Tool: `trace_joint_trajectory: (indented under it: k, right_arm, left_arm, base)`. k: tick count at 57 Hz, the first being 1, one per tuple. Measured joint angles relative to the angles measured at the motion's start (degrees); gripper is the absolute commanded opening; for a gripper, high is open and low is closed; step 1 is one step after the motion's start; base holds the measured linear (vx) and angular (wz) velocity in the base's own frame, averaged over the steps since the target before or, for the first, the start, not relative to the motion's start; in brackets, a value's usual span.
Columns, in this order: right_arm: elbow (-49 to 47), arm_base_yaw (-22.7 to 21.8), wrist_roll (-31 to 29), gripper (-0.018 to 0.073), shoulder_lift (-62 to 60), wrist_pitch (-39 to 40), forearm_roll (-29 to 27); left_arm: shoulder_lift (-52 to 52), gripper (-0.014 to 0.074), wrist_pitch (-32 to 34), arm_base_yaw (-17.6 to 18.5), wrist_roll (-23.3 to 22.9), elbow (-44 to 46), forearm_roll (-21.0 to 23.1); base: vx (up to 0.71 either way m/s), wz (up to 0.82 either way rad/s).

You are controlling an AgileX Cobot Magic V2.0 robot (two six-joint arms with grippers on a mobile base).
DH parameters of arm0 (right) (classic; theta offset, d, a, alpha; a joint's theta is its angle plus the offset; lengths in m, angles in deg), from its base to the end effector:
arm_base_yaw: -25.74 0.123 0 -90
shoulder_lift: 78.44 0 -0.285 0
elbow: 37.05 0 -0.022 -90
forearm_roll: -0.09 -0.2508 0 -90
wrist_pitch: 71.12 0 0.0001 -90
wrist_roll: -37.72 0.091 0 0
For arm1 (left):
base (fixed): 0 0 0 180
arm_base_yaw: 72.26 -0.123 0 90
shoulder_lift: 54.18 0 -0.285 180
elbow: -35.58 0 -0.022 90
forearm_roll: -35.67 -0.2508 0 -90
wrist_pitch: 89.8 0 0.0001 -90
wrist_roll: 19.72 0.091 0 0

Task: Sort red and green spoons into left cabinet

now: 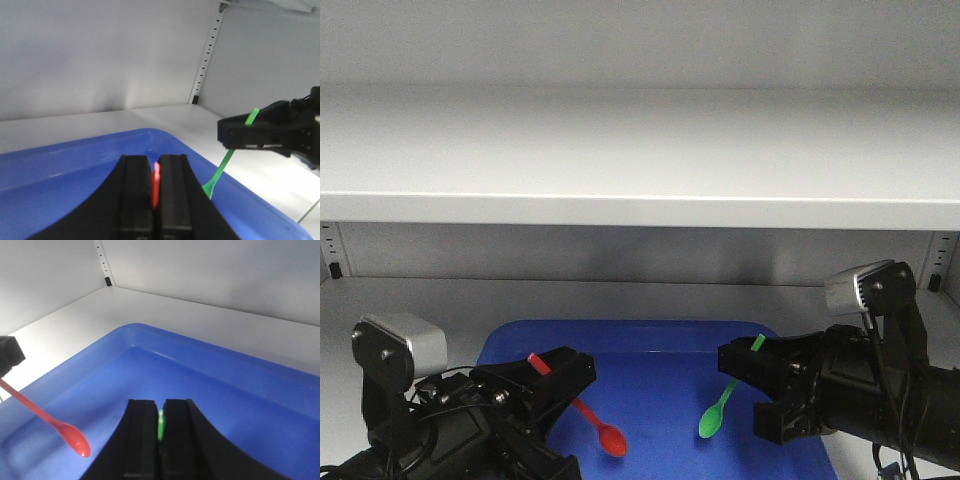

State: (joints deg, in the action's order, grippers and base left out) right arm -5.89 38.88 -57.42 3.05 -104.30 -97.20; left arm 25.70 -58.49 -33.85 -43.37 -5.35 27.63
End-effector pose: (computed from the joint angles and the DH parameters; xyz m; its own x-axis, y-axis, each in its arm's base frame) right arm 0.2521 0.1097 0.3051 -0.3418 -0.0264 -0.9394 -0.6741 0.7034 0.2255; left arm 0.2054 -0.1713 0.2943 -0.1919 -0.2150 -0.9576 0.6488 0.7043 -0.2882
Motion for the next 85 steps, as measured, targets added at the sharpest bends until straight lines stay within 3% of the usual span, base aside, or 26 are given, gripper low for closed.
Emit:
trace_joint_trajectory:
  k: [8,14,20,26,32,41,50,58,67,78,85]
  right_arm:
    - [-0.07,0.0,-1.21,0.0467,0.05,-0.19,0.0]
    - [-0.07,0.0,-4.72,0.0627,0.05,0.12,-0.05]
    - [-0.07,0.0,-7.05,0.0705,0.05,0.67,-0.05]
    - [-0.07,0.0,-7.76,0.0706,0.05,0.71,-0.11]
    - [-0.07,0.0,-7.96,0.0676,0.05,0.71,-0.11]
    - [-0.07,0.0,-7.96,0.0559,0.05,0.71,-0.11]
    - [-0.07,0.0,-7.66,0.0294,0.05,0.71,0.39]
    - [-0.07,0.0,-3.94,-0.0015,0.05,0.51,4.5]
    - [-0.07,0.0,1.08,-0.0004,-0.83,-0.52,10.45]
    - [-0.07,0.0,2.6,-0.0004,-5.26,-1.1,14.84]
    - [-0.07,0.0,2.64,-0.0004,-7.02,-1.57,15.21]
  left_arm:
    - [0.3,0.044,0.05,0.0,3.53,0.0,-1.25]
    - [0.61,0.0561,0.07,-0.29,12.41,0.0,-0.83]
    - [0.61,0.0626,0.07,-1.43,23.65,0.0,2.06]
    - [0.61,0.0626,0.02,-1.92,32.57,0.0,7.4]
    - [0.61,0.0607,-0.03,-1.96,37.42,0.0,12.94]
    - [0.61,0.0563,-1.99,-1.96,38.3,0.0,16.54]
    - [-1.24,0.0484,-10.33,-1.96,38.36,0.0,16.96]
    - [-5.0,0.0285,-18.31,-1.96,38.36,0.0,16.96]
    - [-10.06,-0.0003,-26.5,-1.96,38.36,0.0,16.96]
    - [-16.77,-0.0008,-34.72,-1.96,38.38,0.0,16.96]
    - [-19.88,-0.0008,-36.3,-1.96,38.38,0.0,16.96]
  base:
    - [0.0,0.0]
    - [0.0,0.0]
    - [0.0,0.0]
    - [0.0,0.0]
    - [0.0,0.0]
    - [0.0,0.0]
    - [0.0,0.0]
    - [0.0,0.0]
    - [0.0,0.0]
    - [0.0,0.0]
    - [0.0,0.0]
